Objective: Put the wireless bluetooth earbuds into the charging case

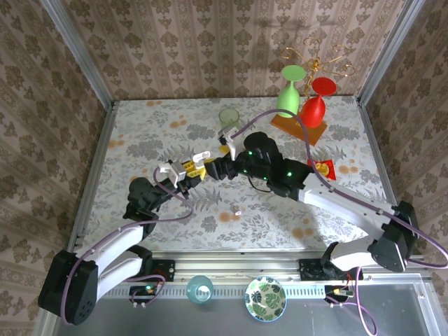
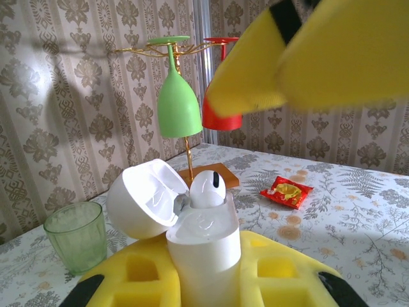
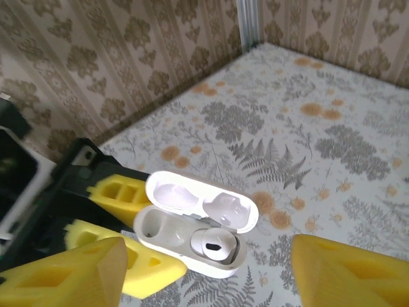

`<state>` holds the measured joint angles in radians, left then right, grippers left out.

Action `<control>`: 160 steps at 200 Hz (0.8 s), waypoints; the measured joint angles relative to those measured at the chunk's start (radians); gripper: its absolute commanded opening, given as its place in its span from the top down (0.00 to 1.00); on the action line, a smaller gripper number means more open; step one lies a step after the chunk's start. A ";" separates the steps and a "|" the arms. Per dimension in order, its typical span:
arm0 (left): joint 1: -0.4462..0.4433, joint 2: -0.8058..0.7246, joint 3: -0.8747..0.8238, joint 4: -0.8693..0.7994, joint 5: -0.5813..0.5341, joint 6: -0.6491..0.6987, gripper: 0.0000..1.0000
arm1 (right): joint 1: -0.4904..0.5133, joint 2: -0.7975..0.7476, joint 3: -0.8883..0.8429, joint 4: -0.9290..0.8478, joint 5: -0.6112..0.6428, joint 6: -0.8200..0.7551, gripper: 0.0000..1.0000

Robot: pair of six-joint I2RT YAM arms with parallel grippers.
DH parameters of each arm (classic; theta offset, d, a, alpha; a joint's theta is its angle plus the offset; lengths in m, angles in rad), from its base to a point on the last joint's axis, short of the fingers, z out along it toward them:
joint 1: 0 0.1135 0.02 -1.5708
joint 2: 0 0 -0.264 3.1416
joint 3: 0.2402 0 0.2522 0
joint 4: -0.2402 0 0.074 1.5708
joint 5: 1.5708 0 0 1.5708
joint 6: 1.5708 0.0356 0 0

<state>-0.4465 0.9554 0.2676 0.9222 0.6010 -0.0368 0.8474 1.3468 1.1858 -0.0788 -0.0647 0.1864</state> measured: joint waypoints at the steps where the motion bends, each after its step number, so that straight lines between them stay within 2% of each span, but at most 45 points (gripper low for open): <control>1: 0.000 0.000 0.000 0.000 0.000 0.000 0.97 | 0.000 -0.002 0.000 0.001 0.000 0.000 0.27; 64: 0.000 -0.016 0.000 -0.013 0.027 0.056 0.97 | -0.074 -0.056 -0.033 0.037 -0.063 0.082 0.27; 160: 0.000 -0.021 0.004 -0.016 0.068 0.070 0.98 | -0.076 0.019 -0.034 -0.023 -0.102 0.105 0.27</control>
<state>-0.4465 0.9344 0.2718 0.9058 0.6689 0.0330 0.7712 1.3663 1.1522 -0.1013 -0.1665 0.2916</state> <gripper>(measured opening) 0.165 0.730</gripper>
